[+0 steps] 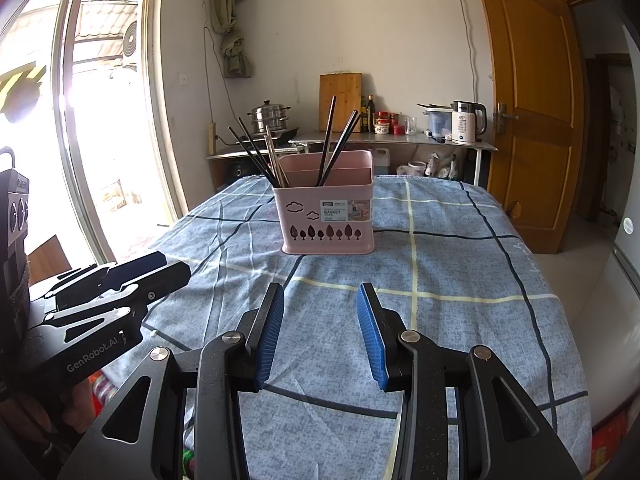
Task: Organize utensils
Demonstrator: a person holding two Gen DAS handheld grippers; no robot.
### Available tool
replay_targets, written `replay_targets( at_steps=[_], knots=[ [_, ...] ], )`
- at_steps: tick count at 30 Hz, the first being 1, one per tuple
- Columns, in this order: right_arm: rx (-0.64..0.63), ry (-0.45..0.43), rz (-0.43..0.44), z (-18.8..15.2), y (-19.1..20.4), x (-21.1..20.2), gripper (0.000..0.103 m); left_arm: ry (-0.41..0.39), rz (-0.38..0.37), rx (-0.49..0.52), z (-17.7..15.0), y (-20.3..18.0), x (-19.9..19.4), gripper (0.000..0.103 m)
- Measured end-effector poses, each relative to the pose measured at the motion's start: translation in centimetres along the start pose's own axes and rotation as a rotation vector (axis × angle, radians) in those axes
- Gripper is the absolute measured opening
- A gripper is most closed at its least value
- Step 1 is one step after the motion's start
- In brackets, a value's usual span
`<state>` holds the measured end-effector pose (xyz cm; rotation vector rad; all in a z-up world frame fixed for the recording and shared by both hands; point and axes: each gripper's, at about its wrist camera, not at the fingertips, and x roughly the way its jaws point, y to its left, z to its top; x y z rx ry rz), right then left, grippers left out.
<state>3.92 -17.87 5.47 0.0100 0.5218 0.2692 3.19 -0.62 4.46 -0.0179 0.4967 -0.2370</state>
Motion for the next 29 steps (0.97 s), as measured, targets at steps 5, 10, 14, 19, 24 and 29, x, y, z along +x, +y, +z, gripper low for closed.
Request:
replay_targets(
  at_steps=[5,10,14,19,24,29],
  knots=[
    [-0.001,0.001,0.001,-0.04,-0.03,0.05,0.039,-0.001,-0.002,0.000,-0.04,0.05,-0.03,0.034],
    [-0.001,0.002,0.000,-0.09,-0.04,0.09,0.039,-0.002,-0.001,0.000,-0.11,0.12,-0.07,0.034],
    [-0.002,0.006,0.000,-0.15,-0.02,0.17,0.039,-0.004,0.004,0.000,-0.10,0.21,-0.16,0.034],
    [-0.003,0.006,-0.001,-0.15,0.01,0.19,0.039,-0.008,0.006,0.001,-0.16,0.19,-0.22,0.034],
    [-0.003,0.008,-0.001,-0.22,-0.03,0.14,0.039,-0.014,0.011,0.005,-0.18,0.13,-0.25,0.034],
    [-0.003,0.008,-0.002,-0.24,-0.05,0.13,0.039,-0.014,0.014,0.004,-0.17,0.06,-0.28,0.034]
  ],
)
